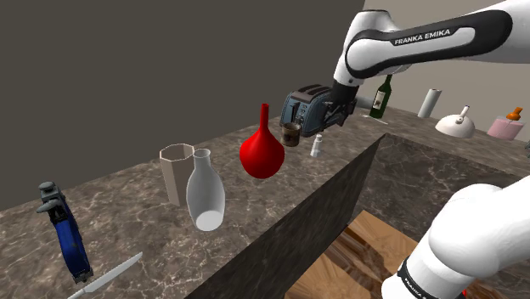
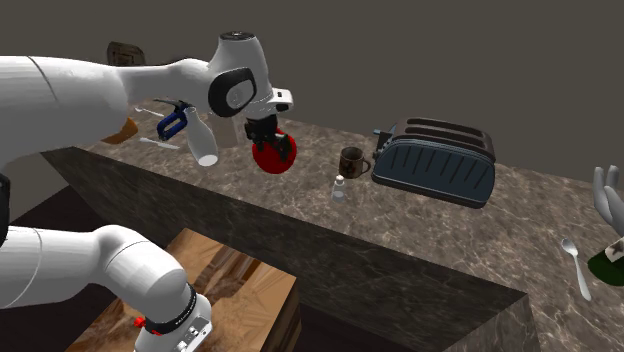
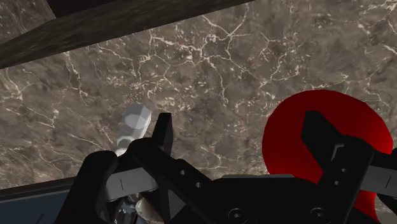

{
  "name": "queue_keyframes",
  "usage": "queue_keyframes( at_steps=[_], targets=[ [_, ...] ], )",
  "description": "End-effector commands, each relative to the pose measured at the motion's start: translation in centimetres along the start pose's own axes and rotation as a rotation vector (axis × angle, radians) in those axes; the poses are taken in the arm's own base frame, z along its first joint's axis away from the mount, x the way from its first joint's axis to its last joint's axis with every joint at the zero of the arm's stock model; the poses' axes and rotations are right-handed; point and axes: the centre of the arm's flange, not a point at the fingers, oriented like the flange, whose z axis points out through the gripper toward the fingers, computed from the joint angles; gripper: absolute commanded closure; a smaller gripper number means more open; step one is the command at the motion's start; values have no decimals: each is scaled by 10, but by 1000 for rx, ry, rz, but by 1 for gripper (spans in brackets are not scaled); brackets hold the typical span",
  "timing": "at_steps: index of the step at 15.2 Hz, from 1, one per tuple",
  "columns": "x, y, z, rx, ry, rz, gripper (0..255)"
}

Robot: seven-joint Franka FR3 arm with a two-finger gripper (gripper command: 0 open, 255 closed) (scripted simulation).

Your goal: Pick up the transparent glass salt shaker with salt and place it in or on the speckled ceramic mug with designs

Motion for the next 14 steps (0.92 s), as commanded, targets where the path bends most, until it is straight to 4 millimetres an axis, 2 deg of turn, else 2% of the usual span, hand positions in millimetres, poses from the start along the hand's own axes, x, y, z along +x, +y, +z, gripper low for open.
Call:
queue_keyframes(
  at_steps=[1,14],
  targets=[
    [13,14,19,-5,9,18,0],
    [92,105,132,-34,55,129,0]
  ],
)
